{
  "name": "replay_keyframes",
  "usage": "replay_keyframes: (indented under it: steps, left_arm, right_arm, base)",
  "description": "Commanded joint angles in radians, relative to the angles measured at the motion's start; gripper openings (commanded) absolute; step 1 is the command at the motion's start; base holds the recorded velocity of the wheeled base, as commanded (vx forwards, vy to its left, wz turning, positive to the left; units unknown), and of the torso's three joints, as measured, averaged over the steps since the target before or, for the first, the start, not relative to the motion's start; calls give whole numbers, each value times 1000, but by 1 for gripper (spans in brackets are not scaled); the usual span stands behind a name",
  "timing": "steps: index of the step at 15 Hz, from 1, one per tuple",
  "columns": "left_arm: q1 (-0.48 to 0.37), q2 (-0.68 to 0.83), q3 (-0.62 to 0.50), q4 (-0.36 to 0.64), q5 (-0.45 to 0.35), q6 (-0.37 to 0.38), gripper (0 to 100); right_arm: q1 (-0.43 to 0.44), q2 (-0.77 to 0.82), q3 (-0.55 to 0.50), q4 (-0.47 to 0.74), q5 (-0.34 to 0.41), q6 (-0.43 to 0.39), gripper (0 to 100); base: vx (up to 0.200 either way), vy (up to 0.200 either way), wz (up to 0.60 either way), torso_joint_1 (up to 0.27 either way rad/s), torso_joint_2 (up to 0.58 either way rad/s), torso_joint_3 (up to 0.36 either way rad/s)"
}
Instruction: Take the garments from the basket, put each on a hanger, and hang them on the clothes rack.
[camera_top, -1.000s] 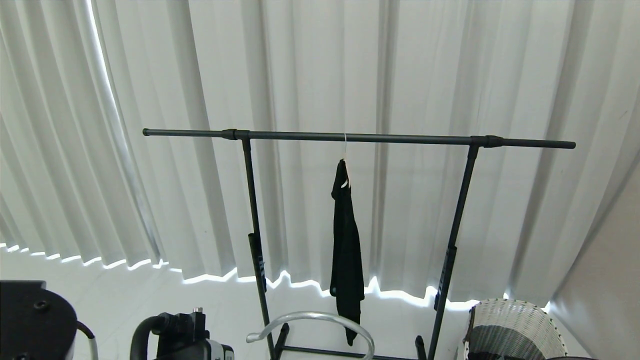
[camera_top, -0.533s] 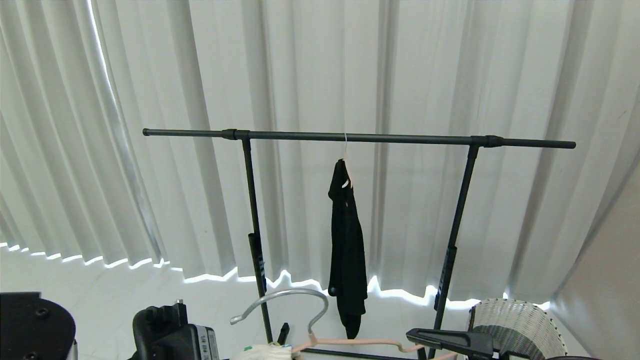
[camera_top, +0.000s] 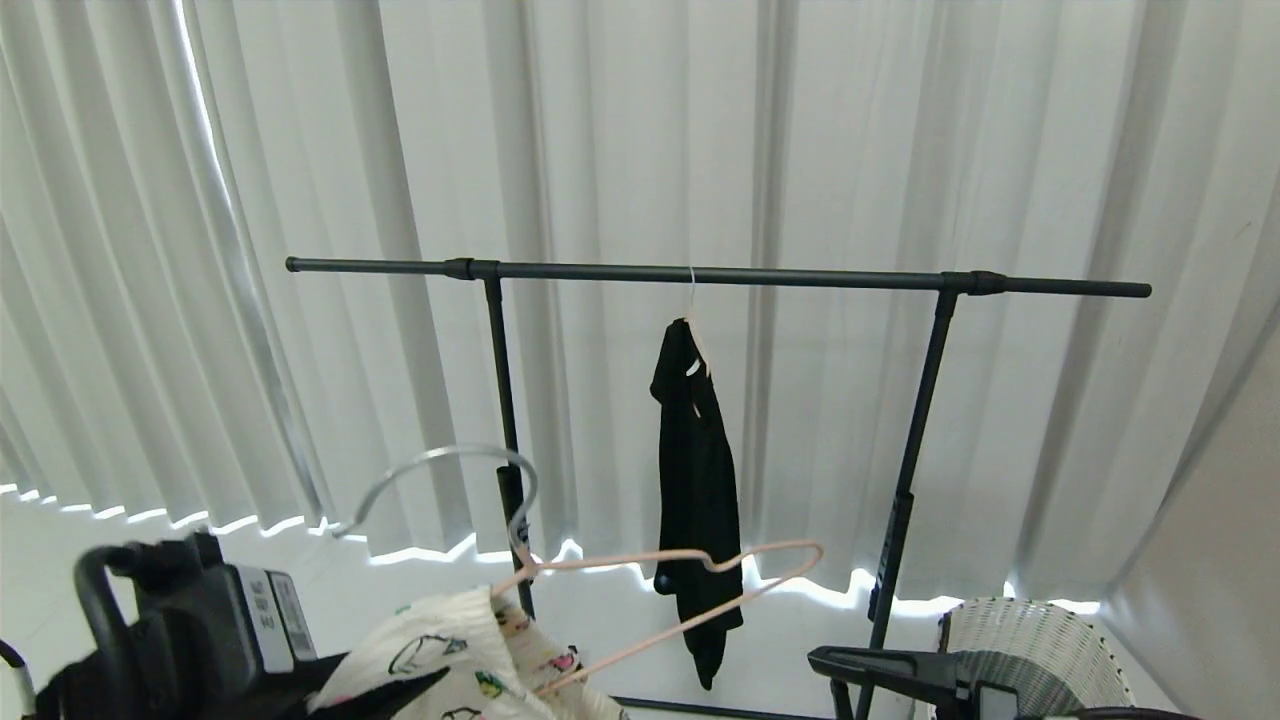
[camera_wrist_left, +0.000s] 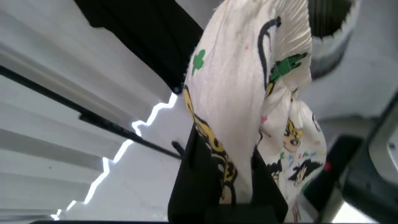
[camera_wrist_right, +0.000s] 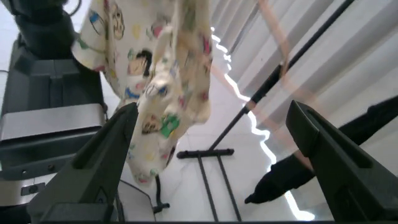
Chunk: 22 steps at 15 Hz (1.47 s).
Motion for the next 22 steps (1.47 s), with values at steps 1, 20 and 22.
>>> replay_keyframes:
  steps: [1, 20, 22]
  left_arm:
    - [36, 0, -64, -1, 1, -1, 0]
    - [28, 21, -172, -1, -3, 8, 0]
    - [13, 20, -172, -1, -3, 8, 0]
  right_arm:
    - [-44, 68, -28, -1, 0, 20, 100]
    - [-35, 298, -312, -1, -156, 377, 100]
    - [8, 298, -315, -1, -155, 379, 100]
  base:
    - [0, 0, 0, 0, 0, 0]
    - [0, 0, 0, 0, 0, 0]
    - [0, 0, 0, 0, 0, 0]
